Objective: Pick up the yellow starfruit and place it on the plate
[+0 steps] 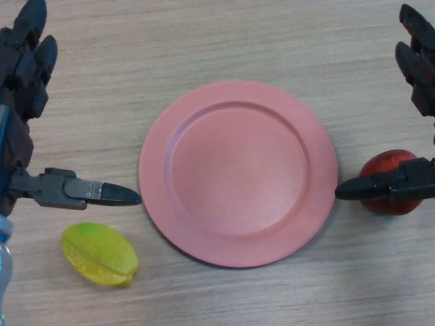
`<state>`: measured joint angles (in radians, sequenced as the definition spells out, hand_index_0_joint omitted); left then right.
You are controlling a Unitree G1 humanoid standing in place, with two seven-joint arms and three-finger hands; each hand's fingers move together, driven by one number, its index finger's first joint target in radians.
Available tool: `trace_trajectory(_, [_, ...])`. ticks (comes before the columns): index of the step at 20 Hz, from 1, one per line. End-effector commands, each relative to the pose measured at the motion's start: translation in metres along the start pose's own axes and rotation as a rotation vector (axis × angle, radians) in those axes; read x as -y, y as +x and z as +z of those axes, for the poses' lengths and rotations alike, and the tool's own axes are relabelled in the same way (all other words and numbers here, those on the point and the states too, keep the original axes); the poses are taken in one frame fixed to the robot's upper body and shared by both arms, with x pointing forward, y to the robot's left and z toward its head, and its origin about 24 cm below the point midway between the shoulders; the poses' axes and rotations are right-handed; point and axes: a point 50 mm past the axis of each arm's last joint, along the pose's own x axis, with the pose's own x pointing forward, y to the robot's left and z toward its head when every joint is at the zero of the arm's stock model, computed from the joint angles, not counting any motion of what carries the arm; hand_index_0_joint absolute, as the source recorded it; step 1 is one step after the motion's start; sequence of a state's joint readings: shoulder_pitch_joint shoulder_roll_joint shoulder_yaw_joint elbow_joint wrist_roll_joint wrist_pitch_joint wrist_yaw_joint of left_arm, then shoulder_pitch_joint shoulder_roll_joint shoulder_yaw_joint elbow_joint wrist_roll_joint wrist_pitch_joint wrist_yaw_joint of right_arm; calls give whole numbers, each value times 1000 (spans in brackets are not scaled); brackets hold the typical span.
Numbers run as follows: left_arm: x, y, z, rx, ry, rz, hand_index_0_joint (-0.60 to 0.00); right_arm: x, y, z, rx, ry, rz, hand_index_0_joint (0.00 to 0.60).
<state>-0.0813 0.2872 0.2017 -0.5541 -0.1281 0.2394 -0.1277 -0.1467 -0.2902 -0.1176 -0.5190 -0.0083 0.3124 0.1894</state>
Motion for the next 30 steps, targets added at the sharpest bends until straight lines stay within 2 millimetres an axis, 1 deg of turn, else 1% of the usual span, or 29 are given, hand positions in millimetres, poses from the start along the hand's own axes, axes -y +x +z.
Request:
trace_trajectory(1, [-9, 1, 30, 179, 82, 36, 0, 19, -1, 33, 217, -77, -101, 0])
trace_trajectory(7, [-8, -1, 29, 158, 69, 16, 0, 17, 1, 35, 205, -100, -102, 0])
trace_trajectory(9, [-8, -4, 32, 140, 53, -14, 0, 14, 3, 34, 189, -95, -97, 0])
trace_trajectory(11, [-7, -12, 31, 97, 73, -74, 0, 11, 4, 31, 174, -99, -81, 0])
trace_trajectory(16, [-21, -33, 30, 3, 268, -209, 0, 2, 9, 23, 159, -65, -53, 0])
trace_trajectory(19, [-28, -40, 30, 19, 382, -186, 0, -2, 14, 22, 154, -69, -35, 0])
trace_trajectory(20, [-30, -44, 27, 15, 439, -177, 0, -3, 16, 21, 163, -64, -33, 0])
trace_trajectory(22, [-33, -49, 24, -6, 472, -163, 0, -6, 19, 20, 157, -51, -8, 0])
trace_trajectory(24, [-31, -54, 18, -13, 530, -135, 0, -11, 21, 18, 145, -37, 22, 0])
trace_trajectory(26, [-28, -60, 9, -23, 670, -161, 0, -12, 25, 17, 147, -16, 21, 0])
trace_trajectory(28, [-27, -64, 3, -11, 794, -142, 0, -12, 24, 15, 162, -10, 23, 0])
trace_trajectory(30, [-32, -66, -6, -39, 805, -122, 0, -13, 24, 13, 166, -5, 26, 0])
